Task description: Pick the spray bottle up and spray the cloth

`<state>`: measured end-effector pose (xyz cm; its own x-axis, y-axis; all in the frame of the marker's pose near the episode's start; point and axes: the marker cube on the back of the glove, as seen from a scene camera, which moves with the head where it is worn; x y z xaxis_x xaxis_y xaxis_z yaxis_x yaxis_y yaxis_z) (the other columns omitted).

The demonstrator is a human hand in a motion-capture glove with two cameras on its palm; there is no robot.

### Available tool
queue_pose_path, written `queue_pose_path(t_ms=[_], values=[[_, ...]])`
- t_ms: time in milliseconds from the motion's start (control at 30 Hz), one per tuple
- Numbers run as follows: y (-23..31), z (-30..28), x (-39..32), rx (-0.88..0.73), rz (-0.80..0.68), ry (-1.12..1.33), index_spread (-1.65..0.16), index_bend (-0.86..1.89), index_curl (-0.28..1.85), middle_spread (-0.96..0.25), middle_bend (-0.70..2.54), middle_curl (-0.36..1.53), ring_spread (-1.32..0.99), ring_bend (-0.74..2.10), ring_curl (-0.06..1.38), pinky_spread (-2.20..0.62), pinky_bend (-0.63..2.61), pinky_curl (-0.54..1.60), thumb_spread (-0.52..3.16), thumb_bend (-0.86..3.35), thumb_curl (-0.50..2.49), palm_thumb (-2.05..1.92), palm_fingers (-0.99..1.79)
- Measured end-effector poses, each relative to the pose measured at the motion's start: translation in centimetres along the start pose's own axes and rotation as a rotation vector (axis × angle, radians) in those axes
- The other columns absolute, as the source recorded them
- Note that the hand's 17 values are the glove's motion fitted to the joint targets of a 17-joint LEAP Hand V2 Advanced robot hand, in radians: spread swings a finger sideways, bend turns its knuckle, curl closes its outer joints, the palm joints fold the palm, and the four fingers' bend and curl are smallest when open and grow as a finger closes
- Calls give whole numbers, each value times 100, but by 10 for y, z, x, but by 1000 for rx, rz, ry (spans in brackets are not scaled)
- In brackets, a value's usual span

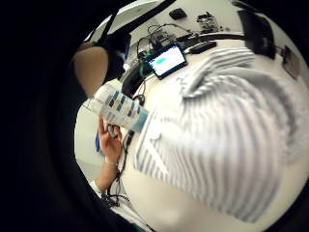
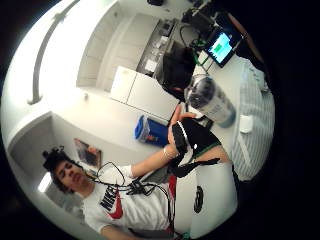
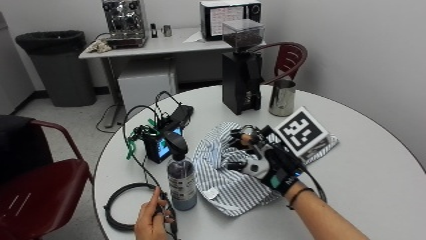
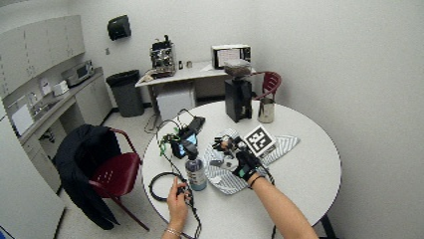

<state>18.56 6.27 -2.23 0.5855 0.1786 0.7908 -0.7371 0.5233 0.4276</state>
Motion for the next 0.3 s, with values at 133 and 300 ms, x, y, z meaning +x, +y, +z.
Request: queue_pose_path(t_ms=[133, 300], values=[[49, -43, 26, 28, 0, 252, -26, 8, 19, -6, 32, 43, -8, 44, 37, 13, 30, 38, 99, -4, 44, 78, 73], [102, -65, 41, 31, 105, 471, -27, 8, 18, -7, 34, 43, -7, 45, 38, 15, 29, 37, 100, -3, 43, 76, 73]])
